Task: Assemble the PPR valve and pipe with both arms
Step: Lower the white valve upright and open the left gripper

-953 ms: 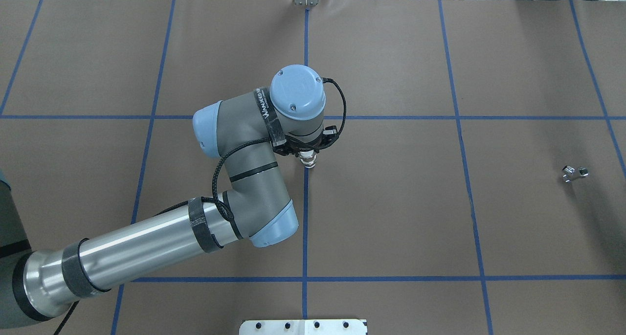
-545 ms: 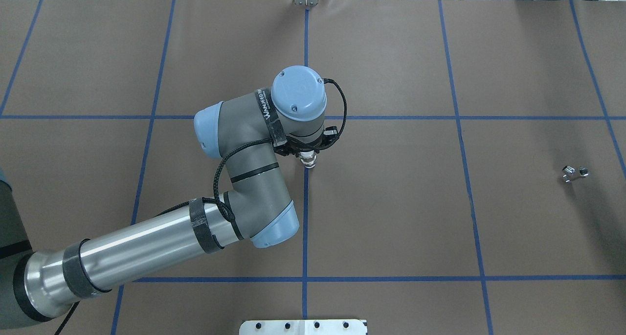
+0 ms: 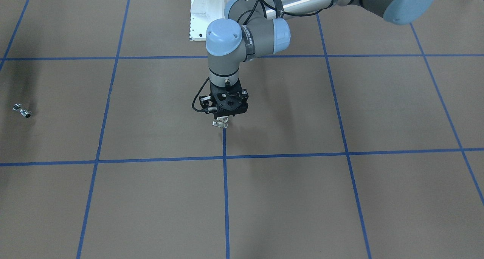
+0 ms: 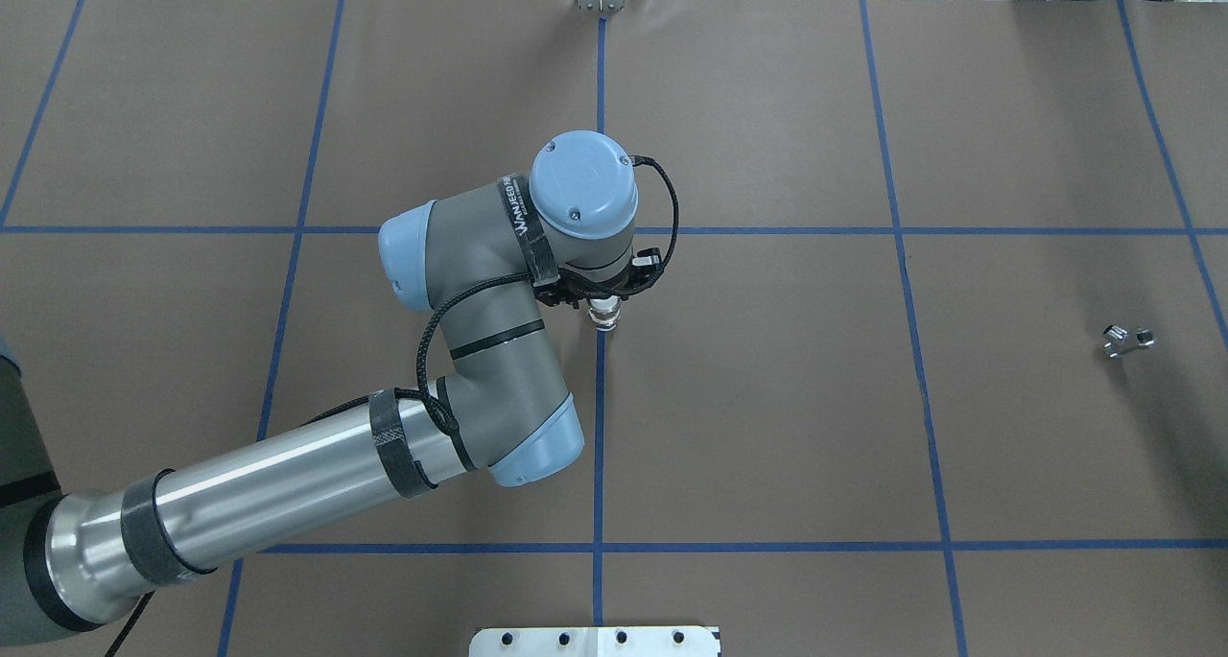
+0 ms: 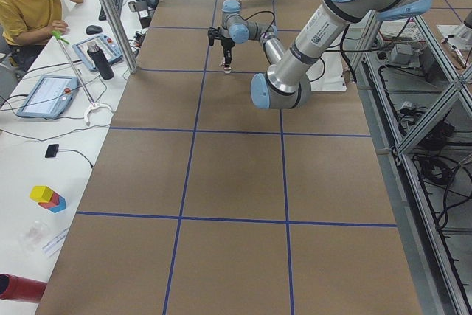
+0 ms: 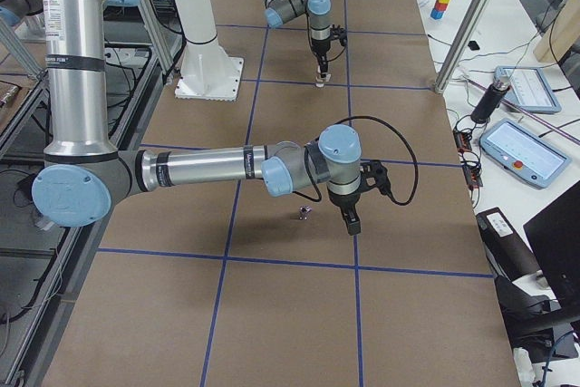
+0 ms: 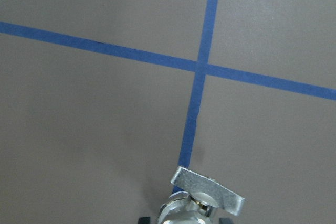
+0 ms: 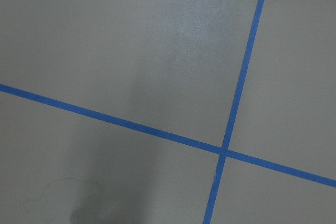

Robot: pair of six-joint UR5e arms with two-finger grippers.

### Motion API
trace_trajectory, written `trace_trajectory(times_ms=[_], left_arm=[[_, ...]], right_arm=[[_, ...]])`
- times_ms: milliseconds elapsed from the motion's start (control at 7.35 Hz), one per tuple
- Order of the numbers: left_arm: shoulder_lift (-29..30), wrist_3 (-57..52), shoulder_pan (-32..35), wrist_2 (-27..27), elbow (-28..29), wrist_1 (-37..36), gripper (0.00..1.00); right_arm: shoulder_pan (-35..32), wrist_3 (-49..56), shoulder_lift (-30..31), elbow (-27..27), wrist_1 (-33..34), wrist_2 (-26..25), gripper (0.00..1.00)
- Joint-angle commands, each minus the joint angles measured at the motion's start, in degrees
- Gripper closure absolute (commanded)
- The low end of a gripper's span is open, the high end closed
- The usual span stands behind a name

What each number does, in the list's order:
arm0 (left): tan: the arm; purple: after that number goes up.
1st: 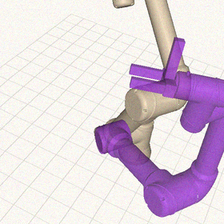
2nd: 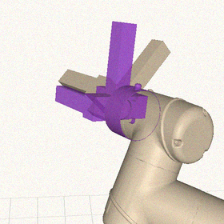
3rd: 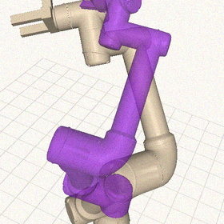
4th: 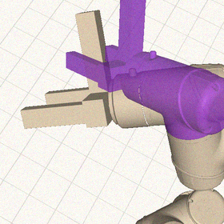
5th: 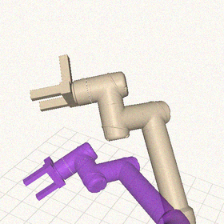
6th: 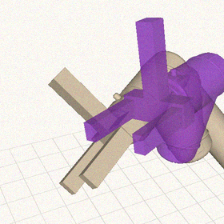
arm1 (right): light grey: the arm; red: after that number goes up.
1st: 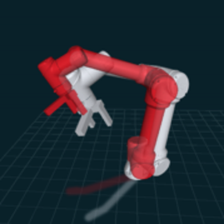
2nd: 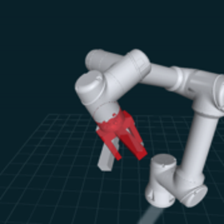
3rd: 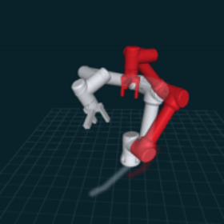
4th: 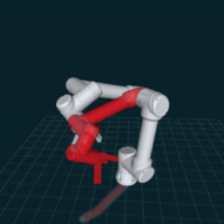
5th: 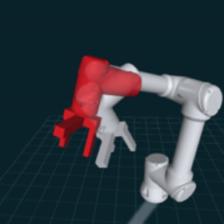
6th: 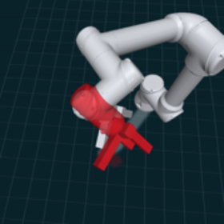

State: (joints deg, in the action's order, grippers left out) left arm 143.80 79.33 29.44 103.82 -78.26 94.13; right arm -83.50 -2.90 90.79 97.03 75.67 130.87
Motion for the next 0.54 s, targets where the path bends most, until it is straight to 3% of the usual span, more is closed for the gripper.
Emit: trace_trajectory(times_ms=[0, 136, 408], left_arm=[[-0.2, -2.8, 0.1, -0.5, -1.1, 0.1, 0.00], [-0.5, -5.2, 0.6, -0.2, -4.1, -0.7, 0.00], [-2.4, -10.7, 2.7, 1.8, -15.7, -12.6, 0.00]], right_arm=[[0.0, 0.0, 0.0, 0.0, 0.0, 0.0, 0.00], [0.0, 0.0, 0.0, 0.0, 0.0, 0.0, 0.00], [0.0, 0.0, 0.1, 0.0, 0.0, -0.1, 0.00]])
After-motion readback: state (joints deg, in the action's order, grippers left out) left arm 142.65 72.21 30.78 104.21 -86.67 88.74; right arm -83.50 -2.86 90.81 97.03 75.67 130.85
